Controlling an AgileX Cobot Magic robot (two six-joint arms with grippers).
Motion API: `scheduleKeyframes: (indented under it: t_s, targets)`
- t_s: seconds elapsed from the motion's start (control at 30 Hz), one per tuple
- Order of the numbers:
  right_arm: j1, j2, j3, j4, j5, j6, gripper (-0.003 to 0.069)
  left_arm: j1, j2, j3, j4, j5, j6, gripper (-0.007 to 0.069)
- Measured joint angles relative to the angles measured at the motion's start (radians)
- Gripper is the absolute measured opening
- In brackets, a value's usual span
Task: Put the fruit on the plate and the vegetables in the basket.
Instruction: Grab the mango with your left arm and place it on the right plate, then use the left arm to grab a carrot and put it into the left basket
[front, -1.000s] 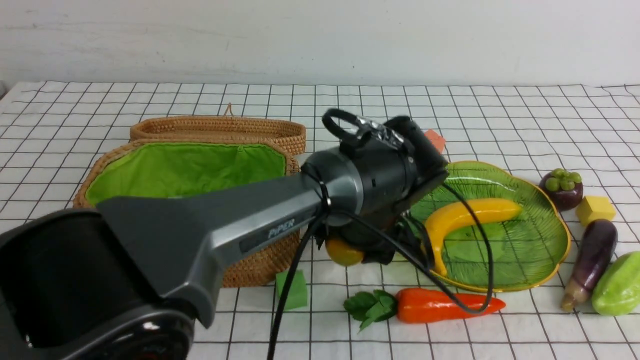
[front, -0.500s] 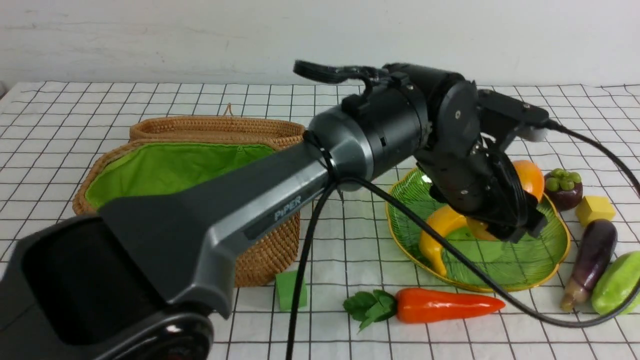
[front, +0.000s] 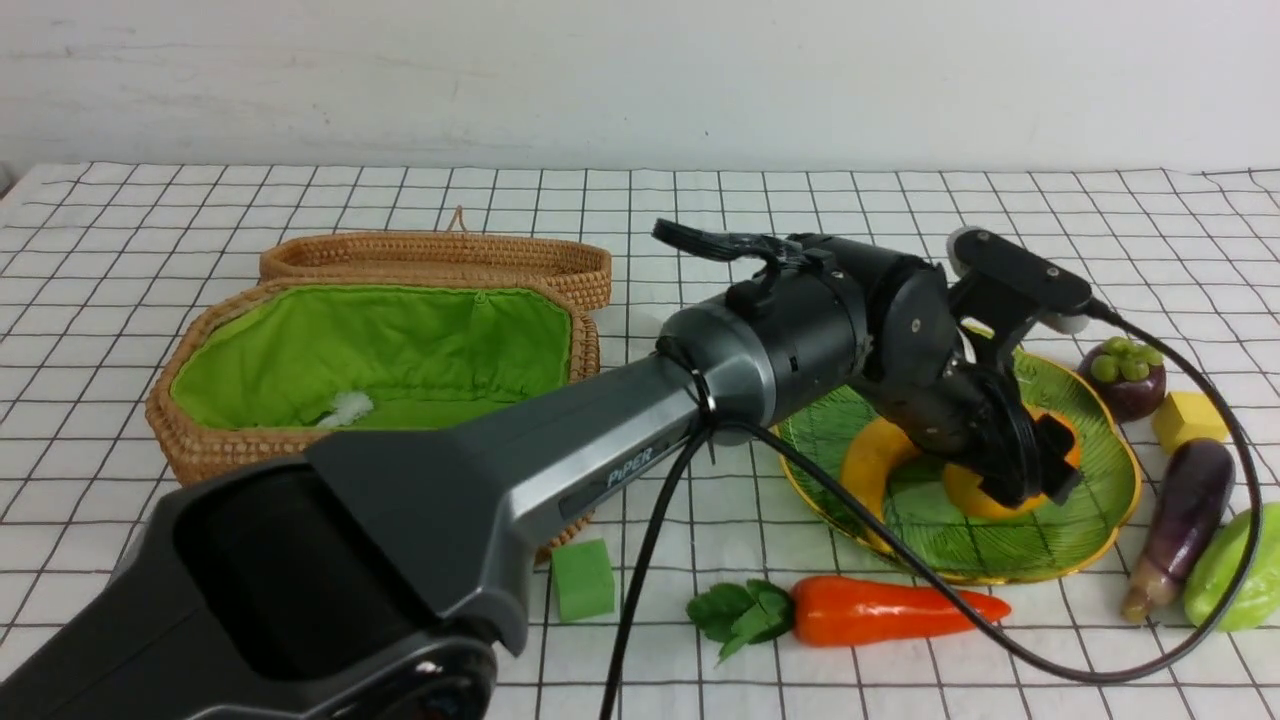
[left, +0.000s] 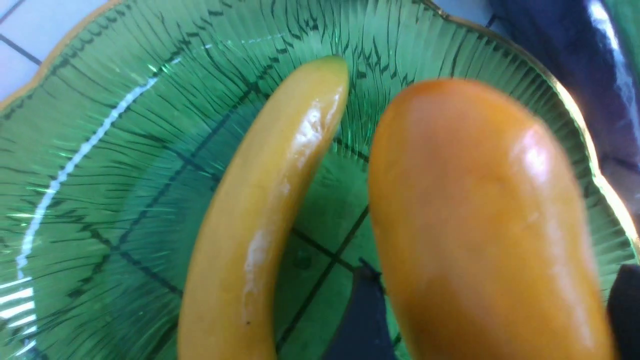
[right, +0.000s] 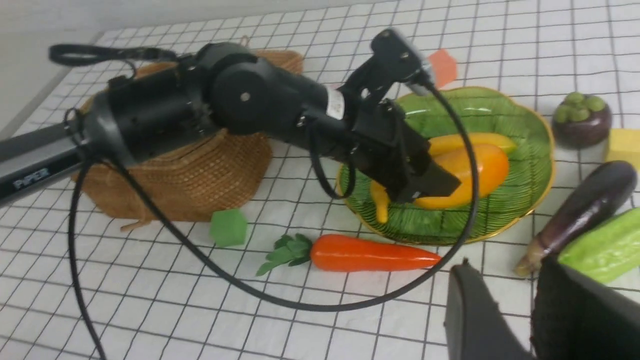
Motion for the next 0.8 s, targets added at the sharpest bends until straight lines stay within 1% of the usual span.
scheduleKeyframes:
  t_s: [0.17, 0.23, 0.3, 0.33, 0.37, 0.43, 0.47, 0.5, 0.53, 0.57, 0.6, 0.67, 0.7, 0.73, 0.8]
  targets:
    - [0.0, 0.0, 0.0, 0.002, 0.008, 0.003, 0.0215, 0.0, -0.017, 0.0, 0.034, 0.032, 0.0, 0.0586]
    - [0.0, 0.0, 0.0, 0.004, 0.008, 0.003, 0.0215, 0.0, -0.043, 0.0, 0.041, 0.073, 0.0, 0.0582]
    - [0.0, 0.0, 0.0, 0.007, 0.008, 0.003, 0.0215, 0.0, -0.08, 0.0, 0.053, 0.153, -0.004, 0.0559]
    - [0.0, 0.0, 0.0, 0.01, 0.008, -0.003, 0.0215, 0.0, -0.112, 0.0, 0.064, 0.205, -0.01, 0.053]
    - [0.0, 0.0, 0.0, 0.011, 0.008, -0.004, 0.0215, 0.0, -0.118, 0.0, 0.068, 0.228, -0.013, 0.0524]
    - [0.0, 0.0, 0.0, 0.04, 0.008, -0.034, 0.0216, 0.0, -0.21, 0.0, 0.099, 0.416, -0.071, 0.0386]
    - [0.0, 0.0, 0.0, 0.056, 0.008, -0.052, 0.0216, 0.0, -0.244, 0.0, 0.114, 0.485, -0.102, 0.0315]
    - [0.0, 0.0, 0.0, 0.068, 0.008, -0.066, 0.0217, 0.0, -0.271, 0.003, 0.129, 0.527, -0.136, 0.0253]
    - [0.0, 0.0, 0.0, 0.076, 0.008, -0.069, 0.0217, 0.0, -0.285, 0.005, 0.132, 0.533, -0.143, 0.0221]
    - [0.0, 0.0, 0.0, 0.092, 0.008, -0.088, 0.0218, 0.0, -0.314, 0.015, 0.142, 0.548, -0.171, 0.0155]
    - [0.0, 0.0, 0.0, 0.118, 0.008, -0.115, 0.0217, 0.0, -0.377, 0.06, 0.152, 0.563, -0.212, 0.0031]
    - [0.0, 0.0, 0.0, 0.134, 0.008, -0.138, 0.0218, 0.0, -0.452, 0.134, 0.151, 0.566, -0.214, -0.0013]
    - [0.0, 0.0, 0.0, 0.142, 0.009, -0.145, 0.0219, 0.0, -0.486, 0.176, 0.146, 0.568, -0.2, -0.0013]
    - [0.0, 0.0, 0.0, 0.152, 0.009, -0.151, 0.0221, 0.0, -0.526, 0.232, 0.135, 0.569, -0.167, -0.0013]
    - [0.0, 0.0, 0.0, 0.168, 0.011, -0.159, 0.0223, 0.0, -0.591, 0.356, 0.096, 0.576, -0.054, -0.0013]
